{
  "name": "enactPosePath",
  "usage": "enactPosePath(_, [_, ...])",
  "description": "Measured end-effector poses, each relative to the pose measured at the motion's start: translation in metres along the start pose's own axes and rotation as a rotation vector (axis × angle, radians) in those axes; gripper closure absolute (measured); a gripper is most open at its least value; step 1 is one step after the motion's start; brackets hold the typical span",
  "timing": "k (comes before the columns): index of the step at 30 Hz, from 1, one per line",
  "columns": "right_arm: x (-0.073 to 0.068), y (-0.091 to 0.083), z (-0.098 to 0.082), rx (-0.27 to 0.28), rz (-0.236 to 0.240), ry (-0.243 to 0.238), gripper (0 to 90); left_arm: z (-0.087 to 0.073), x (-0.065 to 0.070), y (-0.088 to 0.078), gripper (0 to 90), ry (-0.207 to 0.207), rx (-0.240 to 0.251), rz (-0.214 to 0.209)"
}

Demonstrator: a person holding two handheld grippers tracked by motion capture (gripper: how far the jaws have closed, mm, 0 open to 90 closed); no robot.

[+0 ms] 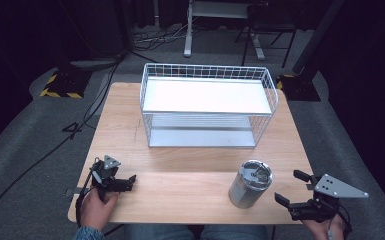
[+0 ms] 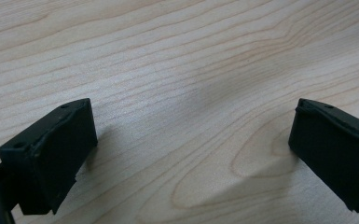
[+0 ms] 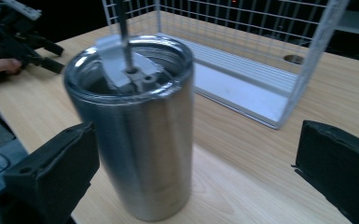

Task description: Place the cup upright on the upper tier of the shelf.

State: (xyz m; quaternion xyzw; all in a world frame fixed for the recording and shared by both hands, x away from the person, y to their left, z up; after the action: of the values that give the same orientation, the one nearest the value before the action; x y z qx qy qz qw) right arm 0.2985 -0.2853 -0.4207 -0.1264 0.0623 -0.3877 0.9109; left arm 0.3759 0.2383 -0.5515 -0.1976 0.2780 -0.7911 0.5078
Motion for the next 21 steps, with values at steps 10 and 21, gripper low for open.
enactPosePath(10, [-0.018, 0.018, 0.001, -0.006, 0.070, -0.016, 0.0, 0.000, 0.000, 0.000, 1.3, 0.000, 0.000, 0.000])
enactPosePath(21, [-0.026, 0.048, -0.007, -0.021, 0.107, -0.022, 0.0, 0.000, 0.000, 0.000, 1.3, -0.001, 0.000, -0.001])
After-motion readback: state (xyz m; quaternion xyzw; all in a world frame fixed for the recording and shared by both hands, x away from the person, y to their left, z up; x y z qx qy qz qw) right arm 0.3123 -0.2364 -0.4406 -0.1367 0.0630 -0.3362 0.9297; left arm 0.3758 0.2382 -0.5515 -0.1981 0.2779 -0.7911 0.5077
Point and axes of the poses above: each handheld gripper's, and its own axes: y roughly forward along the jaws, z roughly out of its top, x roughly to its right, the point moved 6 cm from there along y, roughly forward along the jaws, and after that the axes turned 8 degrees about x, right-handed, at the moved point
